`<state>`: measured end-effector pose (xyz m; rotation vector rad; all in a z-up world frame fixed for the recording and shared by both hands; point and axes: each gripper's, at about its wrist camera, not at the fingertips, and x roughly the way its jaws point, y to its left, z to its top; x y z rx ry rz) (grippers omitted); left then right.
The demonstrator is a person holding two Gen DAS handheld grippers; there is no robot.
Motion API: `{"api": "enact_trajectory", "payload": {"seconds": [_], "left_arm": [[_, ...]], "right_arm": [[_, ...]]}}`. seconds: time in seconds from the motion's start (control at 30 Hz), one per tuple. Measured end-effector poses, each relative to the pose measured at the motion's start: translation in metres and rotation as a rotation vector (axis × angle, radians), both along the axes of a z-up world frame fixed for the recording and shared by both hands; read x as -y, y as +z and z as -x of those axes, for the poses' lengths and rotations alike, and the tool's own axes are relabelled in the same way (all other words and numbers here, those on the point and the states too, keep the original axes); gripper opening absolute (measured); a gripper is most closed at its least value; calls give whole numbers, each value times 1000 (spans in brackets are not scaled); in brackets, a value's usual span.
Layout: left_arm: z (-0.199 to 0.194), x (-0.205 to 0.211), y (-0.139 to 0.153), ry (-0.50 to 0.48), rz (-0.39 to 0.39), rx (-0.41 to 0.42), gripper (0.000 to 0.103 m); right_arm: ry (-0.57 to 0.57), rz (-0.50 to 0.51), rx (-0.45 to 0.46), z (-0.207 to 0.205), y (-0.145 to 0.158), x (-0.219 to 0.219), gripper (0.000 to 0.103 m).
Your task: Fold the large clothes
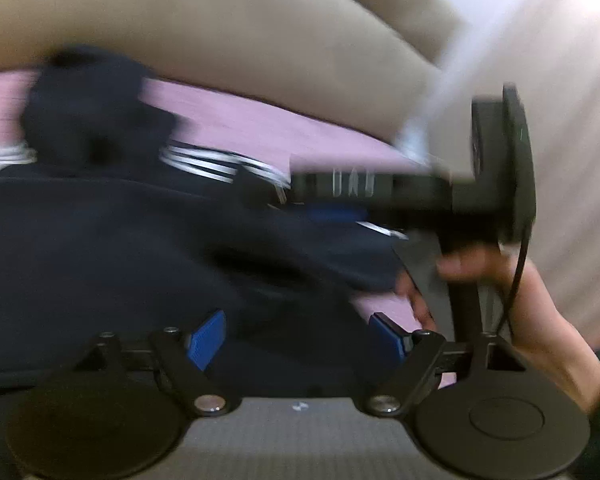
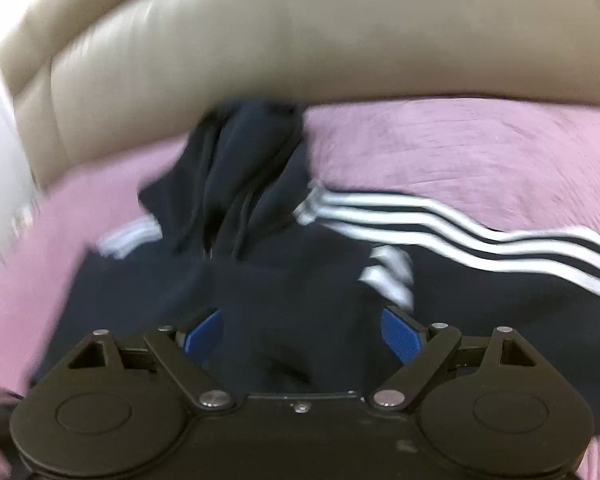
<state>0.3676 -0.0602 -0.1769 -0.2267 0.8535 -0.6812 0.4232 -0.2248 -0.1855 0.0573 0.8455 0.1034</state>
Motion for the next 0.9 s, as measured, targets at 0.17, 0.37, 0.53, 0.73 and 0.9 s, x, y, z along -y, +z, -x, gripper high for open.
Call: {"api": "enact_trajectory", "payload": {"seconds": [0.17,0.37,0.53,0.73,0.9], "left_arm": [[-19,-54,7,256,-71,-10,81],[-41,-102,6,435,-112,12,82],[-59,-108,-12,461,-194,-42,83],[-52,-72,-19,368,-243,-45,89],[-52,-44,-36,299,-305,-121,103]], "right_arm": [[-91,137,40,-2,-16,-7,18],[-287,-320,313,80,39,105,67],[-504,-307,225,103,34,167,103],[-152,-231,128,71,23,118,103],[-23,41,-55,29,-37,62,103]]}}
